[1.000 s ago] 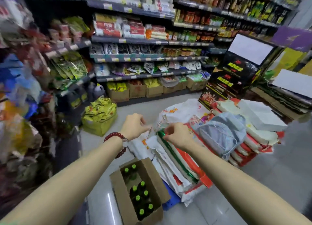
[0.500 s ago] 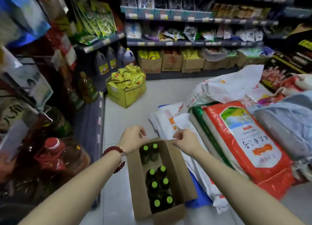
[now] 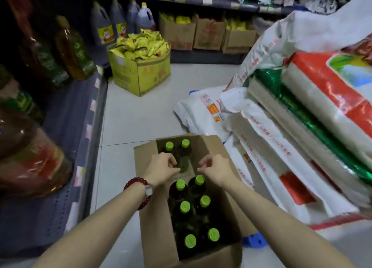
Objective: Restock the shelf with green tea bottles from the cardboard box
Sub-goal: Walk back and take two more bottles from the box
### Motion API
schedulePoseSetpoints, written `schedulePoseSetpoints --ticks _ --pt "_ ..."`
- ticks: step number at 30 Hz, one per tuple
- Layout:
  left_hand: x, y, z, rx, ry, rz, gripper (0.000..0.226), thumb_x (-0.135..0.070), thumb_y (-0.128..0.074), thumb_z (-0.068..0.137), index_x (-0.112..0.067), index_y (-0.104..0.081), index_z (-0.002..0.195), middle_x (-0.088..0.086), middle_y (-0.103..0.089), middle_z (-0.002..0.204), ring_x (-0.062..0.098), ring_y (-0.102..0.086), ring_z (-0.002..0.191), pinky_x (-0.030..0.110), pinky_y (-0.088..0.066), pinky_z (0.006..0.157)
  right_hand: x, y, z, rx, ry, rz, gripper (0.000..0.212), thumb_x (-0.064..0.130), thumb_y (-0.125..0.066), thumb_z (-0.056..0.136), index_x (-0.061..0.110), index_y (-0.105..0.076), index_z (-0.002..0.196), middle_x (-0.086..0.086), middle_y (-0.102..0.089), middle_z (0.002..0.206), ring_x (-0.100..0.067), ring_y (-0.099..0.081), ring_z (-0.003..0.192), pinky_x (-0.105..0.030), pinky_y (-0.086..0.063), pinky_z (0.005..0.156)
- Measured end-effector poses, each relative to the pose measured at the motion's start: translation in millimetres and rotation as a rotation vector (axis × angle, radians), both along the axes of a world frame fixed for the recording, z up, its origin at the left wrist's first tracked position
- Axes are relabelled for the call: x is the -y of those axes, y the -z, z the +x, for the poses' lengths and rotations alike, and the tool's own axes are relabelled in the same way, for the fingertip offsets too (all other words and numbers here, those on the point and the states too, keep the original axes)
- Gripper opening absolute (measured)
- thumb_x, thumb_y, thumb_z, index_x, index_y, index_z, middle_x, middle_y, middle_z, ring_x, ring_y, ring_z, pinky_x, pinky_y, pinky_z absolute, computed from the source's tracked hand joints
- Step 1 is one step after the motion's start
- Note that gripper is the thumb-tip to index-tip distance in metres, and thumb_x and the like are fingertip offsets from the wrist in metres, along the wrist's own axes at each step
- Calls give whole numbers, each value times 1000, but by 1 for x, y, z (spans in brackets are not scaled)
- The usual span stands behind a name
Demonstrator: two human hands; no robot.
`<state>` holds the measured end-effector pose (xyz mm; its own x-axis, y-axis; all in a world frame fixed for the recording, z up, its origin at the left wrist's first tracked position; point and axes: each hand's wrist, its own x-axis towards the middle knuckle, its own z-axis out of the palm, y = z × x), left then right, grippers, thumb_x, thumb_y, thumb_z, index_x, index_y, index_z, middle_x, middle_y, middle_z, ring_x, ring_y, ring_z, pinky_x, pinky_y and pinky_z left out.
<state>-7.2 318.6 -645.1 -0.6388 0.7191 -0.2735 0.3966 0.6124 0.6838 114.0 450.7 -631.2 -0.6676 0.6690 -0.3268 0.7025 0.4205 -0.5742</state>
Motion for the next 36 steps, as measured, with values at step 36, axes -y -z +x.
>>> schedulePoseSetpoints --ticks 36 --pt "-45 126 45 232 -388 256 48 -14 -72 80 -20 -59 126 3 -61 129 17 -54 122 21 -39 100 -22 145 1 -426 167 -130 33 8 -82 70 26 -66 93 9 -69 84 -15 -64 87 -29 -50 86"
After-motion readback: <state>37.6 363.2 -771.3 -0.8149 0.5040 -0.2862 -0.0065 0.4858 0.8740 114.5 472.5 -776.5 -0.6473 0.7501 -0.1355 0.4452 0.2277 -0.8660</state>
